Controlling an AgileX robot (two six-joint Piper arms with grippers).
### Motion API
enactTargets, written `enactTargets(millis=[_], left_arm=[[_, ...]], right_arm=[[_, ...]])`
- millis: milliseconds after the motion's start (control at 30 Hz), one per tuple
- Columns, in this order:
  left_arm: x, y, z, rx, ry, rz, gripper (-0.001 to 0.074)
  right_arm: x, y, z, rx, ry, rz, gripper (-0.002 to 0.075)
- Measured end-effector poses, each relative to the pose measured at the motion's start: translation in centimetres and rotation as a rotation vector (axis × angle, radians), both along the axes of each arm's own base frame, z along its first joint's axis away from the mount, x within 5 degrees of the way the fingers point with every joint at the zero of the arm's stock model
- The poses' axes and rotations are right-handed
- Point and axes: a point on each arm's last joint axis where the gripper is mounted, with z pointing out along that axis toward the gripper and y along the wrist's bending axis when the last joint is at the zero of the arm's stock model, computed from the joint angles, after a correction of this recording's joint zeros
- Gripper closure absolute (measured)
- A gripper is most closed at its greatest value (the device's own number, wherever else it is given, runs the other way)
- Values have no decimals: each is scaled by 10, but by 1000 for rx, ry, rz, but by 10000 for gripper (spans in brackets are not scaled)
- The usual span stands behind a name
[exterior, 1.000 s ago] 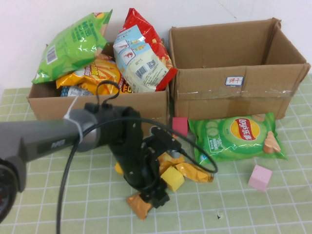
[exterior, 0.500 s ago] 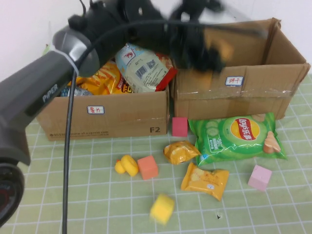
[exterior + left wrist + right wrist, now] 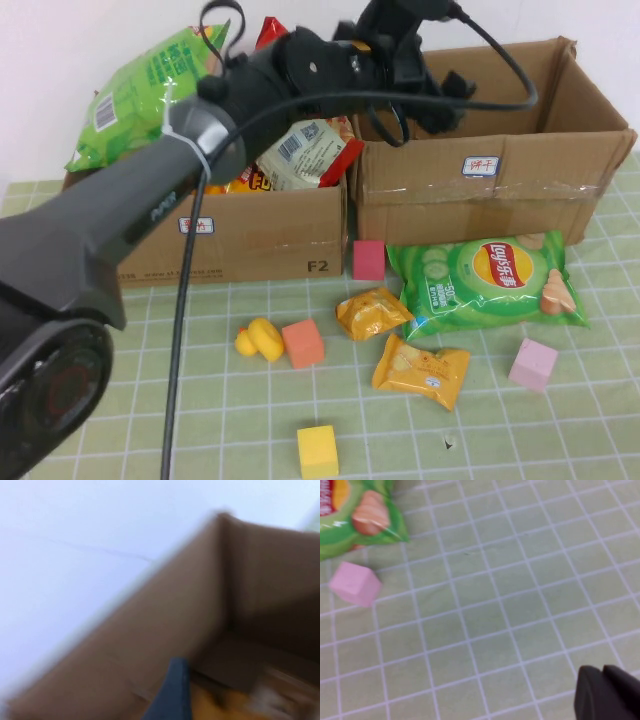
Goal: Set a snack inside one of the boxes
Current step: Place the biscuit in the biscuit box, then pick up the biscuit
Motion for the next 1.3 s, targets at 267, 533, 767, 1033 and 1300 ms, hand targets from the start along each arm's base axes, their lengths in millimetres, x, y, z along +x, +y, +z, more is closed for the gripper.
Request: enactTargets(millis=[267, 533, 767, 1033, 1300], left_arm=[[-51, 13, 12, 239, 355, -214, 589], [-76, 26, -19, 473, 679, -236, 721], [-91, 18, -79, 734, 687, -75, 727], [-83, 6, -99, 684, 556, 9, 471], [-72, -6, -137, 666, 547, 16, 85]], right_arm=[[2, 3, -2, 4, -15, 31, 722], [3, 4, -3, 6, -24, 42, 725], [4, 5, -2, 11, -35, 51, 726], [3, 5, -3, 11, -32, 51, 726], [3, 5, -3, 11, -32, 51, 726]])
